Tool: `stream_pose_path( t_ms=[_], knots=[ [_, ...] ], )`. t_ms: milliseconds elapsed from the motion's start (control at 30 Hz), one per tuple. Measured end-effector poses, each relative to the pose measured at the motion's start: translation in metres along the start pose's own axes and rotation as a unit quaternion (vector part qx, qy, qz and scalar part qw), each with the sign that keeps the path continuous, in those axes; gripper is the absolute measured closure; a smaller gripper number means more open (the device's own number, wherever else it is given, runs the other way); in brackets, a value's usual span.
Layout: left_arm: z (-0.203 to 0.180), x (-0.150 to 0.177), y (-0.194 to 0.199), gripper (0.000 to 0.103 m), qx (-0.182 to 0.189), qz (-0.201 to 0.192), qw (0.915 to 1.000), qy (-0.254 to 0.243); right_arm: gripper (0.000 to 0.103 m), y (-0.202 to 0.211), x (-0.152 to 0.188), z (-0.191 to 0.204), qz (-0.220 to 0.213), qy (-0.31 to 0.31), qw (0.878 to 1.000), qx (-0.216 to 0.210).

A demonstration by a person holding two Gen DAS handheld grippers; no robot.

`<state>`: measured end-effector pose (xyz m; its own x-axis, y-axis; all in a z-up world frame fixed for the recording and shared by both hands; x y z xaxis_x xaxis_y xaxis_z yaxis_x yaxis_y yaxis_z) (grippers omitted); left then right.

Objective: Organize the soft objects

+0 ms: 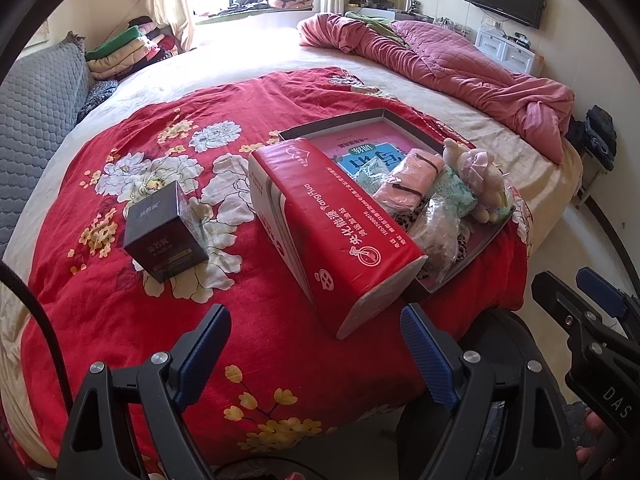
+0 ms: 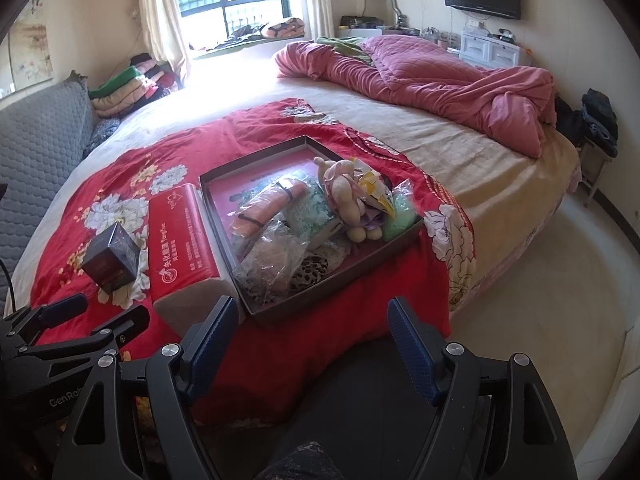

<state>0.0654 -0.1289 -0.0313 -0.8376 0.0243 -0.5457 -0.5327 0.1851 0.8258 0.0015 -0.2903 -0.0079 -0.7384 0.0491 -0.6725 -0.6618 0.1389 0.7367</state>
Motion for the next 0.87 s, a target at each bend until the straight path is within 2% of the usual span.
stream_pose_path(
  t_ms=[700,867],
  knots=[
    [0.003,0.004,-0.012,0.017,-0.008,0.011,0.9999,-0.002,0.025,-0.005,0.003,-0.001,0.005,-0.004,1.000,-0.002],
    [0.019,0.004,-0.017,0.017,0.003,0.010,0.9996,0.025,0.025,-0.009,0.000,0.007,-0.005,-0.003,1.000,-0.020]
  ],
)
Point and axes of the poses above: each gripper's, at about its wrist camera, not at the fingertips, and y roughly against the way its jaws point, z to its left, x to its underside, the point moved 4 cm from there along -y, roughly the way its jaws point, and after that the axes turned 12 degrees about y, right-handed, at the moved point
